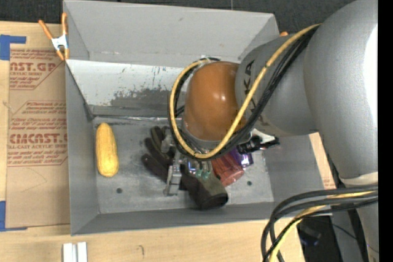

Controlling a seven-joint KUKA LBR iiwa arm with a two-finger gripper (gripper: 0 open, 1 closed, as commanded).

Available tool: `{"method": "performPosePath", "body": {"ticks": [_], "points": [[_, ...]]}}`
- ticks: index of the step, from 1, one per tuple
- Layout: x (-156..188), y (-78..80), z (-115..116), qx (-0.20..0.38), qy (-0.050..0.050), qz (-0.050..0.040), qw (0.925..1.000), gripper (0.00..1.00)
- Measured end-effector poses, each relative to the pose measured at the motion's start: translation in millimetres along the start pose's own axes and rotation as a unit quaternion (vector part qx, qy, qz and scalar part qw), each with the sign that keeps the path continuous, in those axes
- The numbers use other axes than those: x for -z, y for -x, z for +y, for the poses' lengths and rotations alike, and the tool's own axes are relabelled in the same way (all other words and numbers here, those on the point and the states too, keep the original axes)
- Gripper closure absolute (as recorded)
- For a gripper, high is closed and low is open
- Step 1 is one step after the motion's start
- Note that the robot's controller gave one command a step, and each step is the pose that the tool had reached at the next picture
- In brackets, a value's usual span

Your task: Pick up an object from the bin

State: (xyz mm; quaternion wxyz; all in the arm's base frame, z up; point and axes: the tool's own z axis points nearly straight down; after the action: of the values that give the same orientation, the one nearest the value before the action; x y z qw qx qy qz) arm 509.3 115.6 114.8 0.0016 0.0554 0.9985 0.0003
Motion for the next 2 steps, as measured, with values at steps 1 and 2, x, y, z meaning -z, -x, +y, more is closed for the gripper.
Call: {"method": "performPosePath", "body": {"ticks": [1,2], "points": [[-36.9,-6.0,3.0,-0.065,0.001,0.0001,0.9979,0.0],[-42.7,-9.0,-17.3,-0.1,0.002,-0.0027,0.995,1.0]]}}
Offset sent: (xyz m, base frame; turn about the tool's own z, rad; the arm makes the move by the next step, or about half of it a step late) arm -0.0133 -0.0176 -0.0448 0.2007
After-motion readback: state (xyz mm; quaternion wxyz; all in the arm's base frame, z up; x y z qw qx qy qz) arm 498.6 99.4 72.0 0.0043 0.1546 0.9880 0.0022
